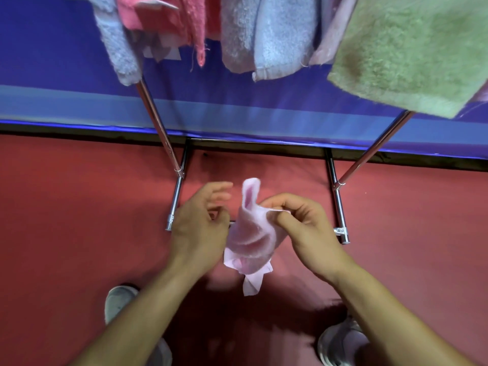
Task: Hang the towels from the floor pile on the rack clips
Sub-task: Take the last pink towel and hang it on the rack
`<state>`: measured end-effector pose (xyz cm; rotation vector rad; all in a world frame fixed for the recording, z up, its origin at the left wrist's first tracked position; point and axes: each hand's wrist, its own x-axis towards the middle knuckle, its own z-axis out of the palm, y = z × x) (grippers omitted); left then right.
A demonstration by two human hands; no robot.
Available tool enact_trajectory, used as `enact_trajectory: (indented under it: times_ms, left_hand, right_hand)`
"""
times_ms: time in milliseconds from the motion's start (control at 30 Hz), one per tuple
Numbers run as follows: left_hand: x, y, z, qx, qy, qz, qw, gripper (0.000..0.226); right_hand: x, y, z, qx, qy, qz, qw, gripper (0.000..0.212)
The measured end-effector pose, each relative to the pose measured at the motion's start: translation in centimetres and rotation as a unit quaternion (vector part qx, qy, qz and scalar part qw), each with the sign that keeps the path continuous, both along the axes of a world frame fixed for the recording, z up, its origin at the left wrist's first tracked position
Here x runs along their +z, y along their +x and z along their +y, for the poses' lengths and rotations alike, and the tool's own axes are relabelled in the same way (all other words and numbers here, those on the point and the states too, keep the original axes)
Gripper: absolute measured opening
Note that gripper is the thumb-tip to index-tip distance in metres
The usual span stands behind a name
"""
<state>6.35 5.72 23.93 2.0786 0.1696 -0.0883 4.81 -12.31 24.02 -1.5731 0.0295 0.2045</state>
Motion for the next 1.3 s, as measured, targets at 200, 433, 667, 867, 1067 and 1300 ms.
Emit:
enact_trajectory:
  times_ms: [200,433,667,867,1067,1300]
  left_hand:
    - [-1.5,0.8,1.4,-0.112,-0.111,0.08,0.984,0.073]
    - [-0.2,1.3,2.7,-0.078,-0.19,0.046,0.978,0.015]
    - [3.9,-0.4,2.9,-0.031,-0.137,-0.099,0.985,0.008]
    - [10.4,-0.9,2.8,-0.045,-0.027,-0.162,0.985,0.012]
    - [19.8,-2.1,3.0,-0.031,0.011,-0.256,0.966,0.006]
    - [28.3,-3.4,1.9,0.001,0.028,-0.318,0.948,0.015]
  right_hand:
    - [0.2,-0.2,-0.4,0.059,0.054,-0.005,0.997,0.025]
    - [-0.3,-0.6,-2.3,0.04,0.022,0.005,0.999,0.02]
    - [0.3,-3.1,-3.4,0.033,-0.219,-0.052,0.974,0.013]
    - [7.7,-3.6,-4.6,-0.008,-0.277,-0.138,0.951,0.015]
    - [19.1,-3.6,-5.1,-0.058,-0.315,-0.233,0.918,0.014]
    - [31.6,-5.1,-4.8,-0.109,-0.357,-0.258,0.891,0.016]
